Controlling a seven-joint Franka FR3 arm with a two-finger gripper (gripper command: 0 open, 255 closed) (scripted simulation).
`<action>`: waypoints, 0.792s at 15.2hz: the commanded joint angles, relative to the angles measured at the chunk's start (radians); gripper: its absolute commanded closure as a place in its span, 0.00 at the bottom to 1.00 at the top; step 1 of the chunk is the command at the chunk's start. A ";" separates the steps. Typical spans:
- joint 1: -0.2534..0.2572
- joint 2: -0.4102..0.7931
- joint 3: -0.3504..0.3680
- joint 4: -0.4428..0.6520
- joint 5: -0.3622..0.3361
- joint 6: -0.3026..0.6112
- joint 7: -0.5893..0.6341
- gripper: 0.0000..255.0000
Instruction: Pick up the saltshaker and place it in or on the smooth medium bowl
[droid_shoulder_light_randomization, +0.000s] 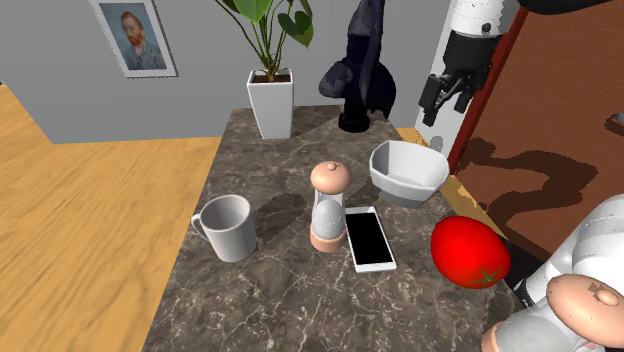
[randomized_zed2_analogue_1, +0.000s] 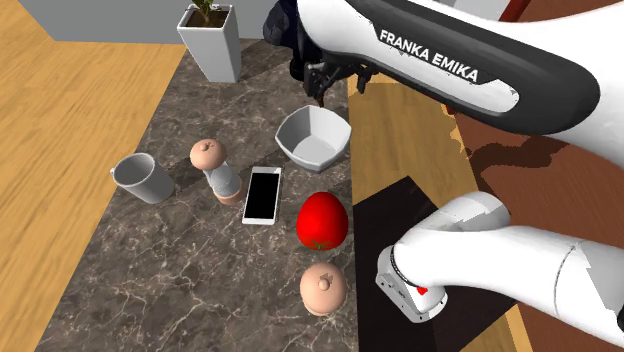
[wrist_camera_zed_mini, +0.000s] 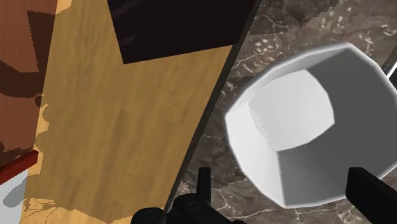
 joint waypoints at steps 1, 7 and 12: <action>0.015 0.027 0.040 0.024 0.028 -0.008 0.044 0.00; 0.050 0.128 0.153 0.125 0.096 -0.030 0.170 0.00; 0.072 0.236 0.247 0.235 0.134 -0.046 0.279 0.00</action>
